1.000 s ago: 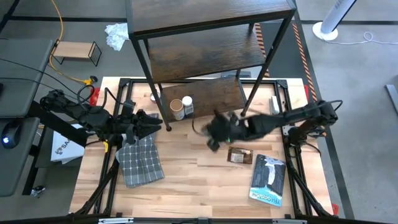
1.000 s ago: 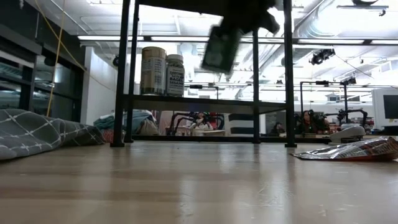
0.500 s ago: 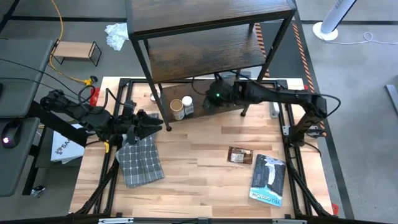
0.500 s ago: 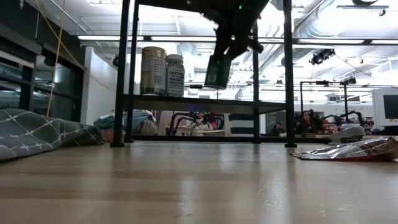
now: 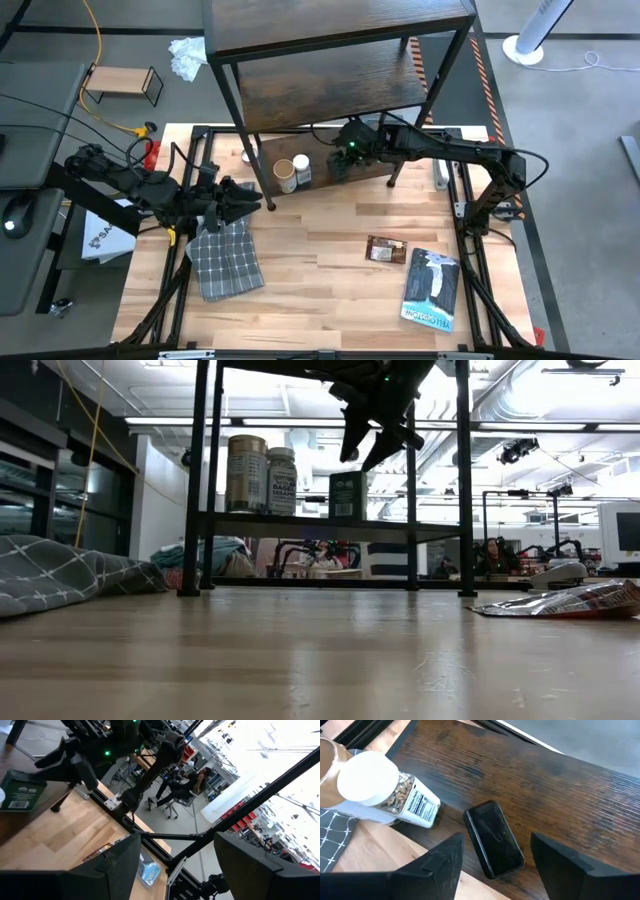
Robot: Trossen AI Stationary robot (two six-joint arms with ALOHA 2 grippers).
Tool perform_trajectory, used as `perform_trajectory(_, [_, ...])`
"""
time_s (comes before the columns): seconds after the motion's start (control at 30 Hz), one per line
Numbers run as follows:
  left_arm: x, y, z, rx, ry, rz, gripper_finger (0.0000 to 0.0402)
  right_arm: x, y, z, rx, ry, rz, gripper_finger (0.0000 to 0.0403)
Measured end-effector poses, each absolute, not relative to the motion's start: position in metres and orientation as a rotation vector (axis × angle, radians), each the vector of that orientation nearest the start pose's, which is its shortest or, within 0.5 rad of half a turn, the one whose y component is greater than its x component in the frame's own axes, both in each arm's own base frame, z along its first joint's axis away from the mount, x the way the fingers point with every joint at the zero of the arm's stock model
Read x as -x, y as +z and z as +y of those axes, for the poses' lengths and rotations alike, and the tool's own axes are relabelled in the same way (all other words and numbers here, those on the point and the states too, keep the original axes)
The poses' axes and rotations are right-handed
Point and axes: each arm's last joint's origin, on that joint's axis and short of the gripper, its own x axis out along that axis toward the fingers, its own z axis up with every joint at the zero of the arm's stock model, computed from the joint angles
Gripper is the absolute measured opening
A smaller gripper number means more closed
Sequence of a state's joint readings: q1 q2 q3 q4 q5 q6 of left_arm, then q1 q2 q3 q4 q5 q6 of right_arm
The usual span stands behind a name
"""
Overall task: Shelf spices
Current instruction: Put the green seasoning can on the shelf
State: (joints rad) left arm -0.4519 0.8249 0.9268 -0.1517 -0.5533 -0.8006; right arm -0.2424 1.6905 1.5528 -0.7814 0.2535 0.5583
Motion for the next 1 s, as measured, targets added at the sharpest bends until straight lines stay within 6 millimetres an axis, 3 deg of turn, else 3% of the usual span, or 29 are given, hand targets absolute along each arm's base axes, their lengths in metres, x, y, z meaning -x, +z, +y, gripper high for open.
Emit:
perform_trajectory(0.3, [-0.160, 0.377, -0.061, 0.773, 0.116, 0.006, 0.0247, -0.342, 0.330, -0.092, -0.399, -0.692, 0.727, 0.0218])
perform_trajectory(0.4, [-0.160, 0.377, -0.061, 0.772, 0.117, 0.008, 0.0247, -0.333, 0.345, -0.083, -0.358, -0.686, 0.694, 0.0177])
perform_trajectory(0.5, [-0.160, 0.376, -0.061, 0.769, 0.118, 0.010, 0.0247, -0.323, 0.351, -0.069, -0.287, -0.741, 0.717, 0.0100])
perform_trajectory(0.6, [-0.160, 0.376, -0.061, 0.751, 0.119, 0.014, 0.0247, -0.317, 0.341, -0.060, -0.235, -0.804, 0.797, 0.0018])
perform_trajectory(0.83, [-0.160, 0.375, -0.060, 0.743, 0.135, 0.018, 0.0247, -0.314, 0.291, -0.075, -0.366, -0.904, 0.815, 0.0002])
perform_trajectory(1.0, [-0.160, 0.374, -0.060, 0.739, 0.150, 0.018, 0.0247, -0.317, 0.281, -0.092, -0.424, -0.912, 0.718, 0.0000])
